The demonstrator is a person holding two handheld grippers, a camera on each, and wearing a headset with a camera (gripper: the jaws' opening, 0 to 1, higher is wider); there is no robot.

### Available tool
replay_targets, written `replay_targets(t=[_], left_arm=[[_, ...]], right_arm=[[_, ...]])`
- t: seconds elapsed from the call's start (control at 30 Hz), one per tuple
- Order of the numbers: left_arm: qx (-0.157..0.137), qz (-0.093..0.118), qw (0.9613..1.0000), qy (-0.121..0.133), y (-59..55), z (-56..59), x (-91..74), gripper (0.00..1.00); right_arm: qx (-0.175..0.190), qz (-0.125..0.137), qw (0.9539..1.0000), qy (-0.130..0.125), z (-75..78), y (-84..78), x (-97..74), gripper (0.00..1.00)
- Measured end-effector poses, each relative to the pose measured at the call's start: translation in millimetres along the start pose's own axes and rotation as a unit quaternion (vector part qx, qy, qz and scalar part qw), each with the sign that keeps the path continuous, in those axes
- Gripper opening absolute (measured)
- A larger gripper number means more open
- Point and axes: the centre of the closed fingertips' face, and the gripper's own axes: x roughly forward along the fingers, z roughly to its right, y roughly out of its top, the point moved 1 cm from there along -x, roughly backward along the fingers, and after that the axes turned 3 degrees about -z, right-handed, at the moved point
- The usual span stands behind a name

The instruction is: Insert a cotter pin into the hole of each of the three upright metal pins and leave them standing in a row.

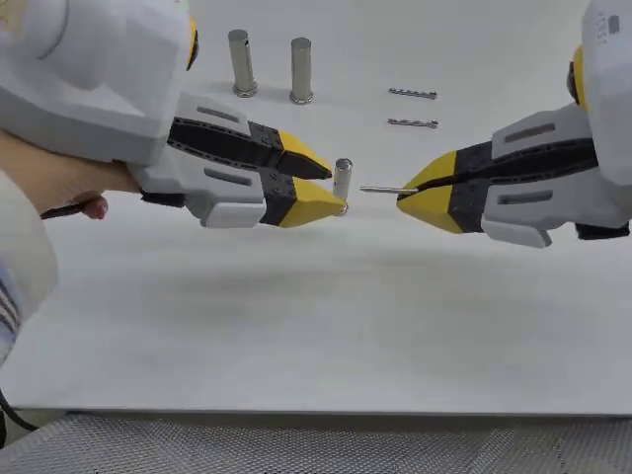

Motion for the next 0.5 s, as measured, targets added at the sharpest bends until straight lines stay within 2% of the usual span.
replay_targets(t=[0.07, 0.2, 0.33, 0.5], left_arm=[[-0.012, 0.012, 0.9998, 0.012, 2.0, -6.7, 0.5, 0.13], [-0.015, 0.014, 0.9988, 0.044, 0.0, -23.3, 2.6, 0.18], [-0.006, 0.006, 0.9989, 0.047, -0.4, -25.3, 5.8, 0.19], [0.004, -0.003, 0.9989, 0.047, -0.8, -24.8, 11.9, 0.21]], right_arm=[[0.003, -0.004, 1.0, -0.004, 5.5, -2.6, 1.5, 0.0], [0.006, -0.009, 0.9999, -0.009, 18.0, -9.5, 7.3, 0.0], [0.013, -0.009, 0.9998, -0.007, 26.3, -16.0, 13.9, 0.0], [0.01, -0.011, 0.9999, -0.007, 30.7, -16.1, 17.4, 0.0]])
